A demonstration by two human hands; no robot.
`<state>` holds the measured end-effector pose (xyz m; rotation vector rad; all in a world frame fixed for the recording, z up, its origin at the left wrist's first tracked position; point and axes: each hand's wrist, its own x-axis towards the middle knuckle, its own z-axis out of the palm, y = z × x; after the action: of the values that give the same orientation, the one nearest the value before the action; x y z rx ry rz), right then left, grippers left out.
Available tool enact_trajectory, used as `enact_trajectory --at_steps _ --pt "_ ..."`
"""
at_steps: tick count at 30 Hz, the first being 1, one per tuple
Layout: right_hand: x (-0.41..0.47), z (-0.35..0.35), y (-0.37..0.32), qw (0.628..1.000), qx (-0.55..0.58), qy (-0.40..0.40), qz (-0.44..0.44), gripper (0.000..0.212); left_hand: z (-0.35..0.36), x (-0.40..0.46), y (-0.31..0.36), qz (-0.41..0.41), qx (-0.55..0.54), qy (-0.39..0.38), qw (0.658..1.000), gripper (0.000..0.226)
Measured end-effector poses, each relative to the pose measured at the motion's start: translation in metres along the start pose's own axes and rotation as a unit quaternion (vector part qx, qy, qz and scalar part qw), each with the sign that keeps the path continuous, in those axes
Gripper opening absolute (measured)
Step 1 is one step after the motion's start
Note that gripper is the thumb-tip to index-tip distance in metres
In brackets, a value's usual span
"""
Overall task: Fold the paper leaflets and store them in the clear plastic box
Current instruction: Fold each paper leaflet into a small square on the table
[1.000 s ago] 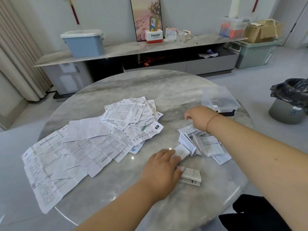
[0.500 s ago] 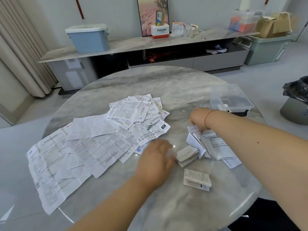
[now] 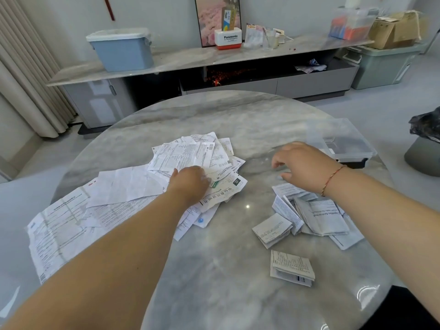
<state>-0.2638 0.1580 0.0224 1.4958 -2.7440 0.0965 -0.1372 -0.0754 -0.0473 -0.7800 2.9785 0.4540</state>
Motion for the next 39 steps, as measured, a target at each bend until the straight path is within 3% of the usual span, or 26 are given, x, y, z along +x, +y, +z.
enact_trajectory --at_steps 3,7,8,12,17,23,28,32,35,39 --pt "-0.001 0.001 -0.004 1.0 0.019 0.006 -0.002 0.023 -0.001 -0.001 0.001 0.014 -0.06 0.057 0.996 0.03" --pt "-0.006 0.002 -0.01 0.999 0.038 0.005 -0.001 0.021 -0.002 0.003 0.011 -0.062 -0.047 0.053 0.996 0.061" --pt "-0.007 0.003 -0.012 0.999 0.042 0.004 -0.002 0.021 -0.001 0.007 0.012 -0.086 -0.025 0.049 0.995 0.058" --pt "-0.005 0.002 -0.018 0.999 0.054 0.002 -0.004 0.021 -0.004 0.018 0.012 -0.115 0.047 0.082 0.989 0.007" --pt "-0.004 0.0 -0.026 0.999 0.052 0.001 -0.01 0.021 -0.01 0.003 0.003 -0.076 -0.039 0.135 0.987 0.018" --pt "-0.022 -0.013 -0.045 0.997 0.072 0.011 -0.029 0.025 -0.015 -0.085 -0.002 0.019 -0.143 0.165 0.976 0.007" --pt "-0.061 -0.015 -0.072 0.978 0.207 -0.021 -0.021 0.051 -0.01 -0.179 -0.011 0.084 -0.23 0.104 0.964 0.01" --pt "-0.095 0.003 -0.1 0.938 0.324 -0.12 -0.02 0.079 -0.011 -0.234 -0.016 0.097 -0.313 0.047 0.944 0.011" --pt "-0.12 0.024 -0.125 0.881 0.427 -0.206 0.014 0.07 -0.006 -0.26 -0.019 0.057 -0.328 0.011 0.943 0.012" --pt "-0.15 0.061 -0.151 0.894 0.393 -0.173 0.128 0.045 0.005 -0.268 -0.015 -0.058 -0.298 0.062 0.951 0.005"
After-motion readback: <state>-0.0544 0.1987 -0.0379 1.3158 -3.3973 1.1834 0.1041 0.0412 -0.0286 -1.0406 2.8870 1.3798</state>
